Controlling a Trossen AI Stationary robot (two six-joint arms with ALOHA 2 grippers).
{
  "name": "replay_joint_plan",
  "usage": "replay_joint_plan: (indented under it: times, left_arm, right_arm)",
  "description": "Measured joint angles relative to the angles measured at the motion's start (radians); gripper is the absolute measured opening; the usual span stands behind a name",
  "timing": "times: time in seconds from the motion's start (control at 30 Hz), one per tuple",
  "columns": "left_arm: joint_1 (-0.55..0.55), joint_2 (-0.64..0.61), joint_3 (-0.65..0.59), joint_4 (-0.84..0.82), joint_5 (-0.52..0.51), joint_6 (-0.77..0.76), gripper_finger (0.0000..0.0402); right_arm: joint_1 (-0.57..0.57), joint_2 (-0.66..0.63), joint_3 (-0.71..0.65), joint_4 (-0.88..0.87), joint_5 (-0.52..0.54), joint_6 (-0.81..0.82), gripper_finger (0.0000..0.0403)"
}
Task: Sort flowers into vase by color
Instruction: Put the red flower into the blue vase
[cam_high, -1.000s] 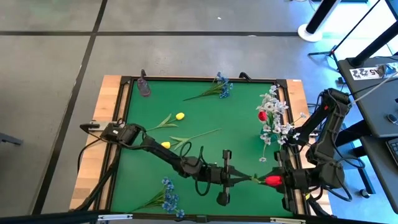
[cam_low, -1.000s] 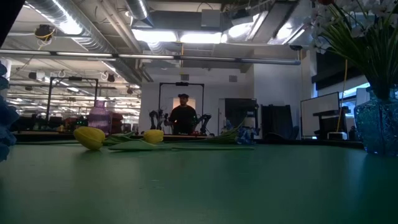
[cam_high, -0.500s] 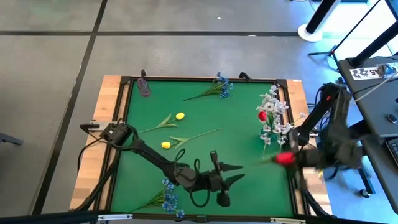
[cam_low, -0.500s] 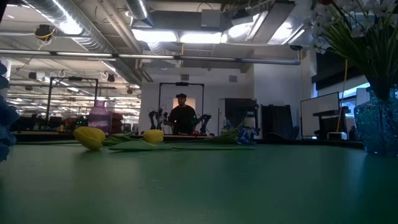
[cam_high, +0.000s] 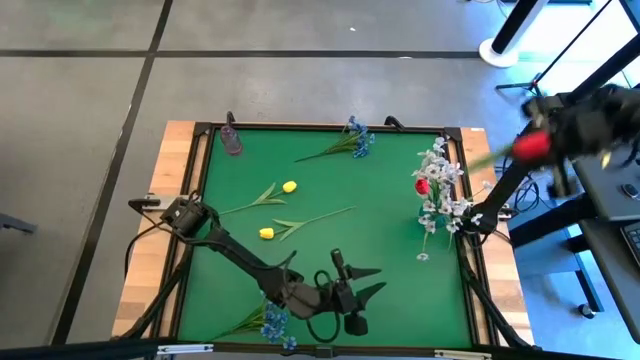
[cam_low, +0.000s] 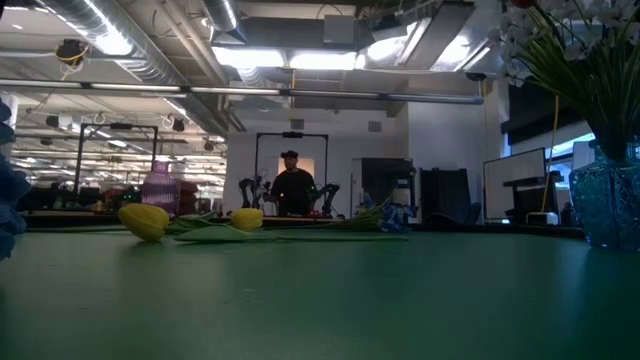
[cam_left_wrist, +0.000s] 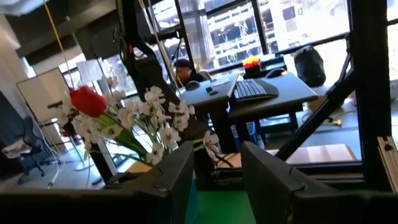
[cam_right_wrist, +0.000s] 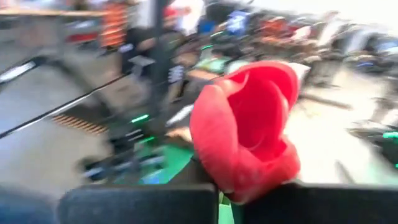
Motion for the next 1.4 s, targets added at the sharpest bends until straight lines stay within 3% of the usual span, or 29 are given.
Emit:
replay_joint_plan:
  times: [0.1,0.2,0.33,0.4,0.6,0.77,1.03,1.1,1.2,1.4]
  left_arm:
    - [0.0,0.0,0.0,-0.02,-0.014,-0.004,0.0131]
    - [0.0,0.0,0.0,-0.03,-0.045,-0.004,0.0131]
    - [0.004,0.0,0.0,-0.066,-0.07,-0.001,0.0131]
    - [0.01,0.0,0.0,-0.077,-0.073,-0.001,0.0131]
    - [0.034,0.0,0.0,-0.098,-0.084,-0.003,0.0131]
    - [0.074,0.0,0.0,-0.098,-0.06,-0.016,0.0131]
    - [0.121,-0.002,0.0,-0.134,0.019,-0.027,0.0131]
    - [0.134,-0.011,0.0,-0.167,0.019,-0.03,0.0131]
    - [0.148,-0.036,0.0,-0.19,0.039,-0.031,0.0131]
    - [0.192,-0.066,0.0,-0.185,0.234,-0.035,0.0131]
  right_arm:
    - [0.0,-0.005,0.148,-0.086,0.064,-0.033,0.0007]
    - [0.0,-0.016,0.258,-0.259,0.117,0.033,0.0011]
    - [0.0,-0.033,0.262,-0.359,0.473,0.09,0.0005]
    - [0.001,-0.05,0.232,-0.361,0.521,0.078,0.0007]
    - [0.0,-0.137,0.052,-0.364,0.521,0.215,0.0005]
    - [0.0,-0.284,-0.167,-0.364,0.359,0.406,0.0004]
    - [-0.017,-0.423,-0.502,-0.365,0.276,0.561,0.0004]
    - [-0.023,-0.425,-0.546,-0.365,0.23,0.602,0.0004]
    - [-0.026,-0.393,-0.57,-0.365,0.244,0.64,0.0004]
    - [-0.042,-0.331,-0.536,-0.361,0.278,0.664,0.0003]
